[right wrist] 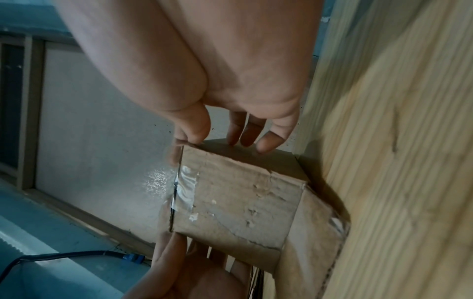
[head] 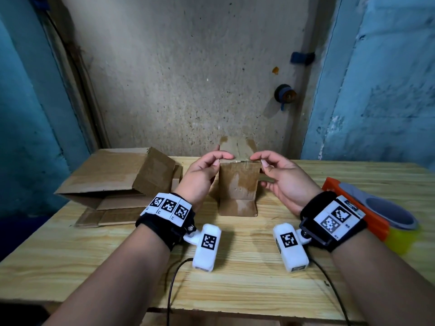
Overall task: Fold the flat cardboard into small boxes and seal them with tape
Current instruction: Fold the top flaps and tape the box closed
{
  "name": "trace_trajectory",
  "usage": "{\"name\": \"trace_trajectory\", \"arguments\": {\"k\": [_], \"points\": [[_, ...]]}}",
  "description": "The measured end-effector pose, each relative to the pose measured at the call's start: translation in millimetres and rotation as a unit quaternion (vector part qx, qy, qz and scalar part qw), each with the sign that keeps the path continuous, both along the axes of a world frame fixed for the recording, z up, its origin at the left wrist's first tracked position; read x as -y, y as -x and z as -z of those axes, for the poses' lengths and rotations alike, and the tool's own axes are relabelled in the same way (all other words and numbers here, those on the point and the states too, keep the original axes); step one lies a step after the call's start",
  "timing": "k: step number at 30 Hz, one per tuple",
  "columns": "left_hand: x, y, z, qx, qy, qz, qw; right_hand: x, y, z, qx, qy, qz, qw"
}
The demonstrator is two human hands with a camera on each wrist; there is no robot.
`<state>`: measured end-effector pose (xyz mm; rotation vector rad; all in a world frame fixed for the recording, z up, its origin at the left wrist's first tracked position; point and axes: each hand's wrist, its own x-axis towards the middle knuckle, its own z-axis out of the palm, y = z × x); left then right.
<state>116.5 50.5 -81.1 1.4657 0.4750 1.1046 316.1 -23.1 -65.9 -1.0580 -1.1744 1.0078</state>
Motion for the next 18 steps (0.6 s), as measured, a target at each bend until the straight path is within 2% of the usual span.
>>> {"name": "trace_trajectory", "arguments": {"k": [5,13,18], "points": [[4.5,0.8,-2.0,0.011,0.022,0.029,0.999,2.6,-2.0,-0.4,-0.019,0.007,-0.016,1.000],[-7.9,3.3,5.9,0.075,0.086,0.065,0.991,6.4,-5.8,-2.9,-0.057,0.025,-0.056,0.996],[-11.2,2.5,7.0,0.088,0.101,0.087,0.987,6.0,-5.6,-2.3,-0.055,0.023,-0.050,0.997]]}}
